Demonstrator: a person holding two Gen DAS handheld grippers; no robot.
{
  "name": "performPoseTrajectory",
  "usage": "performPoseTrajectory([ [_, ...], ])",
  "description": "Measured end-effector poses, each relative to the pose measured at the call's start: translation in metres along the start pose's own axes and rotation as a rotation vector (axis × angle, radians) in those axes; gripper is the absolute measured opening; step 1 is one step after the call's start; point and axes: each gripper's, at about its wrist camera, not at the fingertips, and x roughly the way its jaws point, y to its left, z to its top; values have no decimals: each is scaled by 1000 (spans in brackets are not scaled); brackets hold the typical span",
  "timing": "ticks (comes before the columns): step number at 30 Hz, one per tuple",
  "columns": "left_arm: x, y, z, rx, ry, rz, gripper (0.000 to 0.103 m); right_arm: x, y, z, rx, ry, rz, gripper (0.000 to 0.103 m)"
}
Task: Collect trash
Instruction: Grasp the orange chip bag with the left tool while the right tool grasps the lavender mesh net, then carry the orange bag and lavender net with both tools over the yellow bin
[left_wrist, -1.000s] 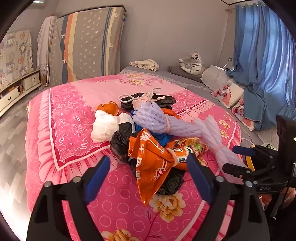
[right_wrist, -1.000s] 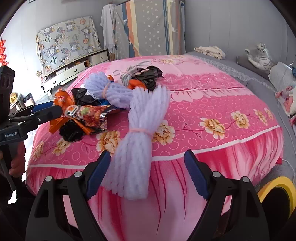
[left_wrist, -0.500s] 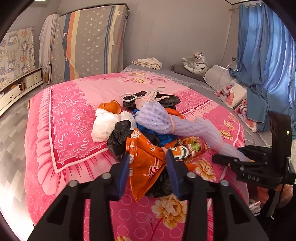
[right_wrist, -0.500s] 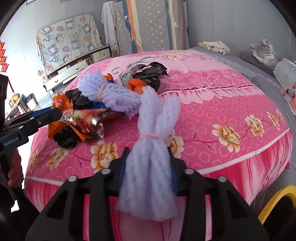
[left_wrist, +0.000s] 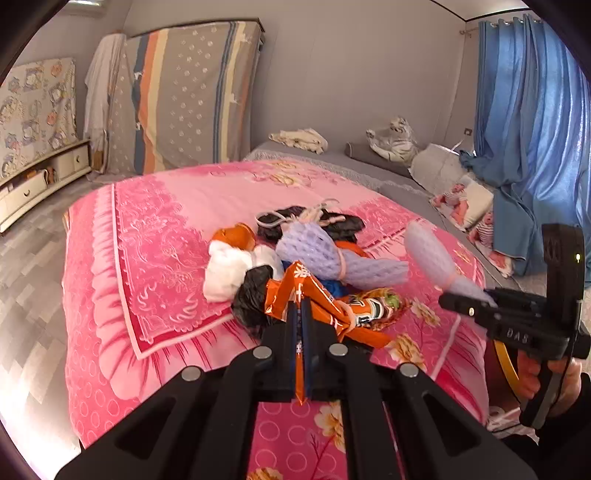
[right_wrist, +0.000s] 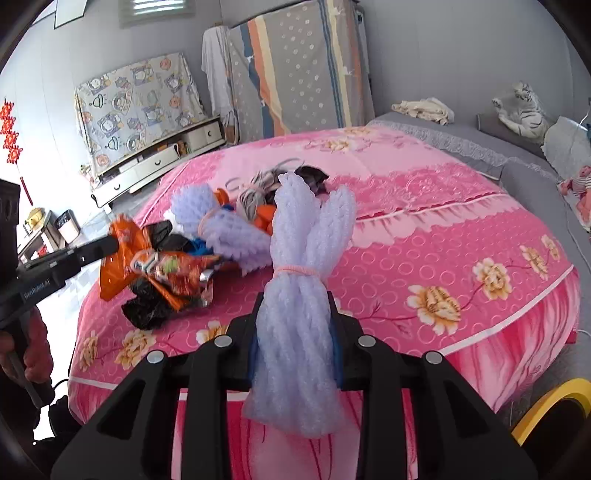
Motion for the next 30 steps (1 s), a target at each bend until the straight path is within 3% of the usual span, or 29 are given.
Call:
performPoseTrajectory([
  [4,-9,-6,-3,31,-15,3,2,-6,-2,1,5,-8,-5,27],
  [15,-47,-3,18,-14,-133,10,2,-22,-1,6,23,-57,-8,27],
  [30,-54,-23,41,-9,-178,-40,2,-51,-19,13,60,-138,-42,27],
])
